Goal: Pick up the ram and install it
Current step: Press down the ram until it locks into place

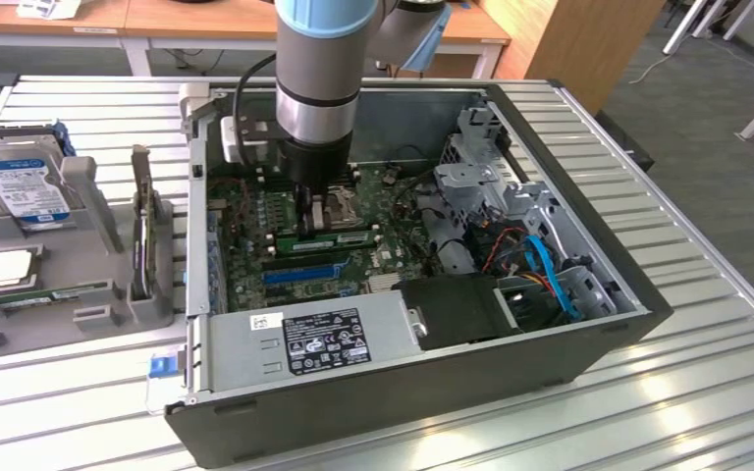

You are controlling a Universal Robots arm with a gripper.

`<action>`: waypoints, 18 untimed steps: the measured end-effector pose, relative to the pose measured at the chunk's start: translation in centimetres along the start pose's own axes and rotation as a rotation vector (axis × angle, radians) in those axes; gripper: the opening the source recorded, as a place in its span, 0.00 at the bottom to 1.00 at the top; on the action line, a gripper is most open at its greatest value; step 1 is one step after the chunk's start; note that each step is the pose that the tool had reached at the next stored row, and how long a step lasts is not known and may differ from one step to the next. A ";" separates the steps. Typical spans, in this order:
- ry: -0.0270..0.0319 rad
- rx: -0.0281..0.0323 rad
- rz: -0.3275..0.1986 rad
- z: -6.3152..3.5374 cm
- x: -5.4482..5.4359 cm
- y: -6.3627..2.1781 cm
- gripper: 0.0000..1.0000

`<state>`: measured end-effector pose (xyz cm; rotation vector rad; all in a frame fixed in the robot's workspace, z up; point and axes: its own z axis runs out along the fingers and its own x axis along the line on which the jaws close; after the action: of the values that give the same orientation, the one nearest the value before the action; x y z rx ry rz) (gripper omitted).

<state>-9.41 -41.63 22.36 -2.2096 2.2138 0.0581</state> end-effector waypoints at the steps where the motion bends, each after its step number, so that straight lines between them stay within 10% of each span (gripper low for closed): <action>1: 0.0001 0.0001 0.000 0.00 0.0 0.00 0.10; 18: 0.0000 0.0005 0.000 0.15 0.0 -0.01 0.10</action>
<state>-9.41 -41.64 22.21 -2.2095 2.2135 0.0576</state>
